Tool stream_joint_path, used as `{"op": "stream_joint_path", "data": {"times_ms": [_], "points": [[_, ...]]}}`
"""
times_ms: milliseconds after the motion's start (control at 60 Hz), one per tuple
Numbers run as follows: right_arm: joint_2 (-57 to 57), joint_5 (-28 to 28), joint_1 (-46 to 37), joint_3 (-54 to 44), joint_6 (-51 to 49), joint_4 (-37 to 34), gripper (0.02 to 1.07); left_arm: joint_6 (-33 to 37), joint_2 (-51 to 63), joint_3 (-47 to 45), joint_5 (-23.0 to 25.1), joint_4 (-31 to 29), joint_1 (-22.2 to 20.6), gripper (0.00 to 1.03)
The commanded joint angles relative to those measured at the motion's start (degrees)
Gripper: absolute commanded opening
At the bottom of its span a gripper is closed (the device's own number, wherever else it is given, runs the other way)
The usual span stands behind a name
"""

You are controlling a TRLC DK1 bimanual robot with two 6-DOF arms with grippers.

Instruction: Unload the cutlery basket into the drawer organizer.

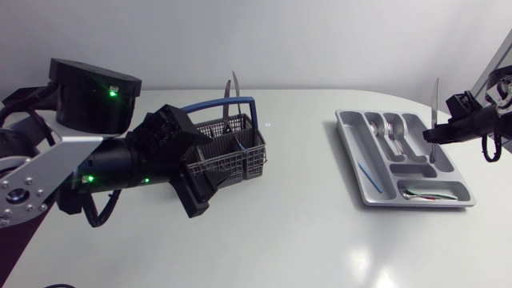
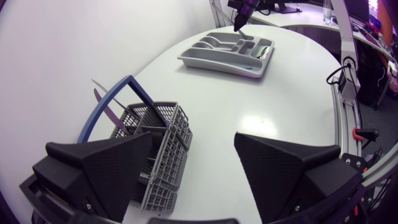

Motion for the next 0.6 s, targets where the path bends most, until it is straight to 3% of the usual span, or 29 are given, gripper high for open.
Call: {"op": "stream_joint_path", "data": {"times_ms": [0,583], "points": [[2.75,1.6,-0.93,2.85,1.77,1.47,0.07,1.38,0.88,-1.46,-0.53,0.53,-0.55,0.92],[12.33,7.14,-1.28,6.81,3.61,1.91,0.08,3.66,1.85,-3.04,-1.93,2.55,-2.13,0.92]]}}
